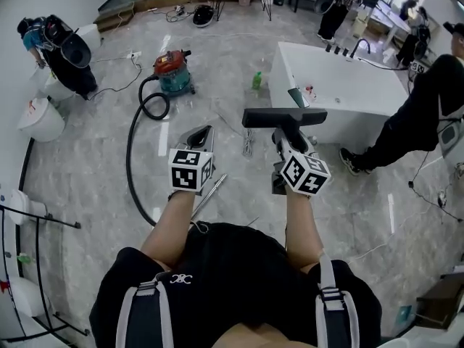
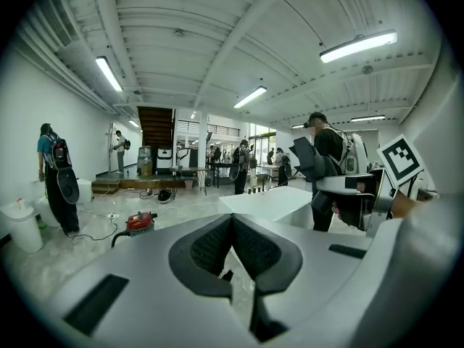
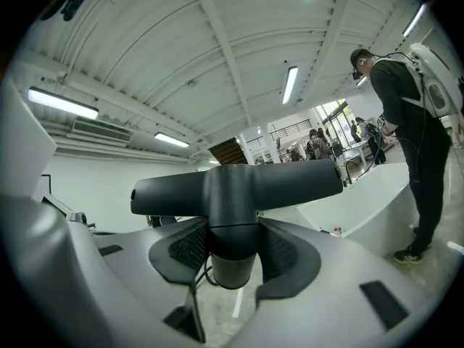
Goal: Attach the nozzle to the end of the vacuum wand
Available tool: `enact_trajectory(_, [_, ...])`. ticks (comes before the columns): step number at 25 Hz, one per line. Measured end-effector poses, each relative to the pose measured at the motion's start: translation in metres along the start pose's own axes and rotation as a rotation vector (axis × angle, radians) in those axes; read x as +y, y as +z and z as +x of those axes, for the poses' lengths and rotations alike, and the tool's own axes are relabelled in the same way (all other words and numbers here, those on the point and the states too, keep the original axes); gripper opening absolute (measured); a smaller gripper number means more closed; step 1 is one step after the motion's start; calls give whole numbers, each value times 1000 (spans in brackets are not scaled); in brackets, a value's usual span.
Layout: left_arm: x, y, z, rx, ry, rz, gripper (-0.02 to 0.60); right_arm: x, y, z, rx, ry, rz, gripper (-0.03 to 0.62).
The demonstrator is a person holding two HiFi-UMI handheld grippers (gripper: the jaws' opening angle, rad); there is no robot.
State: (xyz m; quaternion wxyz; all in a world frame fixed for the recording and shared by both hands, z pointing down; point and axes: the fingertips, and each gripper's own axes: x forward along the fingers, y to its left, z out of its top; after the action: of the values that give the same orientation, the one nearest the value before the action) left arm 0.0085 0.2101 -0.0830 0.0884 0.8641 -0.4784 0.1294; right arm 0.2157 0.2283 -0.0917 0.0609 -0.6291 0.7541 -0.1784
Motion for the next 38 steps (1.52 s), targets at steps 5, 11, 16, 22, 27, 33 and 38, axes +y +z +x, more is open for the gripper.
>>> enact_trajectory(5, [17, -10, 23, 48, 27, -30, 6, -6, -6, 38, 56, 49, 15, 201])
enact_trajectory(11, [56, -13, 54, 68, 60, -44, 6, 2, -13, 94, 103, 111, 43, 201])
enact_trajectory(16, [95, 5, 104, 55, 39, -32, 6, 7, -4, 157, 106, 131, 25, 201])
enact_trajectory(22, [141, 24, 167, 63, 14, -24, 6, 9, 7, 233, 100, 134, -9, 201])
enact_trajectory(27, [168, 23, 206, 105, -31, -34, 6, 4, -3, 279, 139, 119, 22, 201])
enact_trajectory(33, [178, -5, 239, 192, -81, -37, 6, -7, -18, 303, 181, 103, 59, 201])
enact_trajectory(38, [166, -72, 273, 310, -101, -75, 6, -37, -50, 324, 258, 98, 85, 201])
